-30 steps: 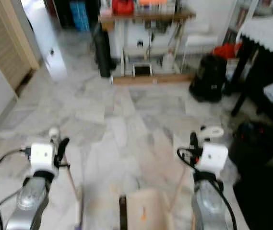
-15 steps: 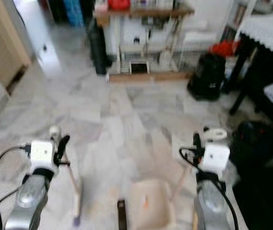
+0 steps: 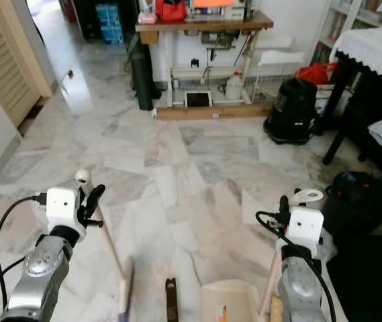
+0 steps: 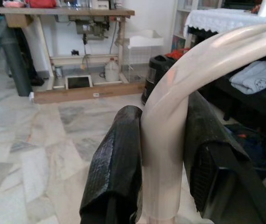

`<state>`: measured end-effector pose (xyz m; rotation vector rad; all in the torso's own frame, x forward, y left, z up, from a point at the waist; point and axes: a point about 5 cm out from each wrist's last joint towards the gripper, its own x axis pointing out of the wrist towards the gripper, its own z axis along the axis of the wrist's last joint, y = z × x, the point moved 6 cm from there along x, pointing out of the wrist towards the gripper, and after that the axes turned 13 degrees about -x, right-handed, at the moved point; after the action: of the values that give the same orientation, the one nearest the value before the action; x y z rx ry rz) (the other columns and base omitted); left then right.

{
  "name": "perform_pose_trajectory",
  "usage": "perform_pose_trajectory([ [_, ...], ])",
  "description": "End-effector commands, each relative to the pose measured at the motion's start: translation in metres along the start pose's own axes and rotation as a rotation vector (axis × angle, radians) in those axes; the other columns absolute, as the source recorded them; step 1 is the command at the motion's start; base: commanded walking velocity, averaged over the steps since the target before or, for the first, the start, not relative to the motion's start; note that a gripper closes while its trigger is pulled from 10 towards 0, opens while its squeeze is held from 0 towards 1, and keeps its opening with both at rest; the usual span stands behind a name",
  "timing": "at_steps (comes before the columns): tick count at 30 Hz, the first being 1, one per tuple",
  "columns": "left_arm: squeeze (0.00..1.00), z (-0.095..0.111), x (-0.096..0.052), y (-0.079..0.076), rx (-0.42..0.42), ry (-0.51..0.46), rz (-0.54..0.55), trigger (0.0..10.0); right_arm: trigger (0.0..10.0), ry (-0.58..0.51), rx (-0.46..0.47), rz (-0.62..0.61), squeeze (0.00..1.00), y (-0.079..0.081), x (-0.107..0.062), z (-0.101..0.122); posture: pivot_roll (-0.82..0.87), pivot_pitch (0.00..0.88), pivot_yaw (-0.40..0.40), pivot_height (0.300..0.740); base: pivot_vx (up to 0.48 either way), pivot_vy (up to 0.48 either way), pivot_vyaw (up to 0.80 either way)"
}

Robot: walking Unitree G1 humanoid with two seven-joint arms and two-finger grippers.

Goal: Sweep floor

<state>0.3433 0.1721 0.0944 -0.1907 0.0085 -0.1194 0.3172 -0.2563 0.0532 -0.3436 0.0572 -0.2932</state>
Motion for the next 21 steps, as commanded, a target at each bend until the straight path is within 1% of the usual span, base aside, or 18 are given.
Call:
perform_pose_trajectory([
  [1,0.00,0.019,0.004,-0.008,0.002,-0.045,-0.041,10.0,10.0,-0.059,-0.010,-0.015,0.00,-0.001,0.009,0.014,0.01,0.000,0.058,0.740,0.000,0.000,0.00],
  [3,0.00,0.020,0.005,-0.012,-0.003,-0.038,-0.061,10.0,10.0,-0.069,-0.027,-0.003,0.00,0.003,0.013,0.016,0.01,0.000,0.060,0.740,0.000,0.000,0.00],
  [6,0.00,0.023,0.007,-0.015,-0.030,-0.036,-0.071,10.0,10.0,-0.070,-0.023,-0.003,0.00,0.005,0.019,0.016,0.03,0.000,0.059,0.740,0.000,0.000,0.00],
  [11,0.00,0.030,0.008,-0.015,-0.053,-0.042,-0.076,10.0,10.0,-0.078,-0.020,-0.004,0.00,0.008,0.025,0.019,0.04,0.000,0.057,0.740,0.000,0.000,0.00],
  [16,0.00,0.035,0.006,-0.014,-0.044,-0.037,-0.086,10.0,10.0,-0.093,-0.015,-0.001,0.00,0.011,0.031,0.023,0.06,0.000,0.056,0.740,0.000,0.000,0.00],
  [17,0.00,0.034,0.003,-0.010,-0.016,-0.020,-0.091,10.0,10.0,-0.089,-0.014,0.003,0.00,0.014,0.034,0.023,0.08,0.000,0.060,0.740,0.000,0.000,0.00],
  [21,0.00,0.032,-0.002,-0.005,-0.004,0.002,-0.089,10.0,10.0,-0.077,-0.016,0.009,0.00,0.019,0.035,0.020,0.10,0.000,0.067,0.740,0.000,0.000,0.00],
])
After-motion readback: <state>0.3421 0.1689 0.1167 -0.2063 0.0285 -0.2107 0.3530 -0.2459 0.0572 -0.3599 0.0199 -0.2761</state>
